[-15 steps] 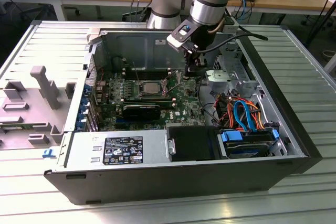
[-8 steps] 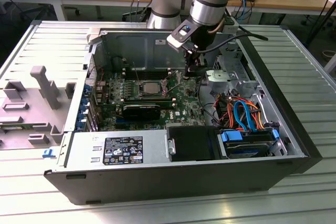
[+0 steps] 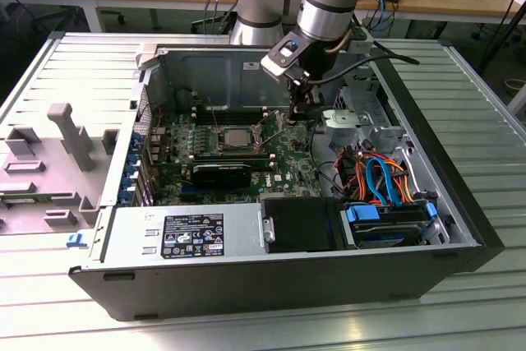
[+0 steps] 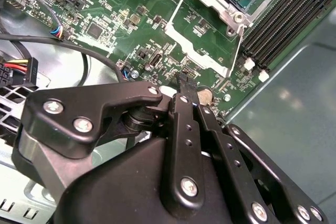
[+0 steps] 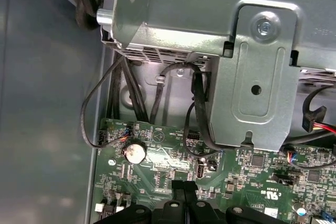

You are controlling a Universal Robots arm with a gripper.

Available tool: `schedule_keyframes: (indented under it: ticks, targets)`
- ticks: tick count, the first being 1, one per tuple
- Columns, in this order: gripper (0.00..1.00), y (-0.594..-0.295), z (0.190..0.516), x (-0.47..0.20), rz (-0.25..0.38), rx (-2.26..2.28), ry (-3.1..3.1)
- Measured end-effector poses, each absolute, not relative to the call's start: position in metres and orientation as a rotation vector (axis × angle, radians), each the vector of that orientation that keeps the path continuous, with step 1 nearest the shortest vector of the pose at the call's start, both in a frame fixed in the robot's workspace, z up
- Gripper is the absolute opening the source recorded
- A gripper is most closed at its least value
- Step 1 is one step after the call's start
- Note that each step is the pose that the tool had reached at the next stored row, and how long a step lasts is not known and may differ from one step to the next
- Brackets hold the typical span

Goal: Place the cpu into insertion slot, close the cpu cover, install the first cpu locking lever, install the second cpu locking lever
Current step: 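Close the cpu cover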

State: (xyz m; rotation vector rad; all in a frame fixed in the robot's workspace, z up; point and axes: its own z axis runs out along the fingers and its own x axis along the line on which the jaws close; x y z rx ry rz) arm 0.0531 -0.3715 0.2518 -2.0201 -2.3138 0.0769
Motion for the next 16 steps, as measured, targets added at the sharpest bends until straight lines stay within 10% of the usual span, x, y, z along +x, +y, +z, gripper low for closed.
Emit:
schedule_keyframes:
  ticks: [16]
  targets:
    - [0.11, -0.3715, 0.2516, 0.0455, 0.05, -2.009, -2.304]
